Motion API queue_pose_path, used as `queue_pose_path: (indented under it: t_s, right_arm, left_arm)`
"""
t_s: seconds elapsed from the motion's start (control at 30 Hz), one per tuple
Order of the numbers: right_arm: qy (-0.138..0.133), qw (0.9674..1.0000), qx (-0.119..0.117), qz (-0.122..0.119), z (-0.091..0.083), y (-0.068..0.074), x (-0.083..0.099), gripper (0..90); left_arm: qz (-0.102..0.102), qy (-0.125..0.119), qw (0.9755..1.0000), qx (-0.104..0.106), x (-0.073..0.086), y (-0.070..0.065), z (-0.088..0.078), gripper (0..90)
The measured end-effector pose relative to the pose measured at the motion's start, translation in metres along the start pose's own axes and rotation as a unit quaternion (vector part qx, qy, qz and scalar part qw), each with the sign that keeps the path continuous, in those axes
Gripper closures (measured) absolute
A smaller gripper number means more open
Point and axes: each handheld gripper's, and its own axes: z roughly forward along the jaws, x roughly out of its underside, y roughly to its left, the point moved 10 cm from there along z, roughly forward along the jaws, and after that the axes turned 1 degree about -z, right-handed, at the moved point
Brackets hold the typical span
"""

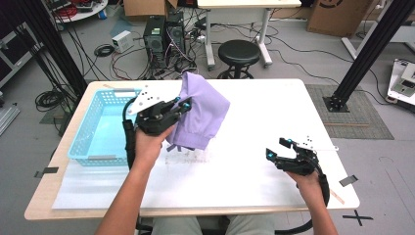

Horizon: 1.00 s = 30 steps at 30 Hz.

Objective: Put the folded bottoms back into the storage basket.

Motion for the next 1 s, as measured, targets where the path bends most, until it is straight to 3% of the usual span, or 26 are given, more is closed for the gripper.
queue_pose_path:
  t_s: [0.33,0.6,1.0]
  right_arm:
    - [0.001,1.0000,0.001,0.002,0.001,0.000,0.001,24.6]
    - [0.003,1.0000,0.001,-0.003,0.003,0.001,0.001,24.6]
    - [0.007,1.0000,0.000,-0.003,0.005,0.003,0.002,24.6]
  left_arm:
    - [-0.006,-0.028,0.9991,-0.030,-0.025,0.035,-0.041,85.8]
    - [-0.017,-0.048,0.9970,-0.058,-0.041,0.064,-0.077,85.8]
    - [-0.052,-0.069,0.9914,-0.099,-0.039,0.100,-0.110,85.8]
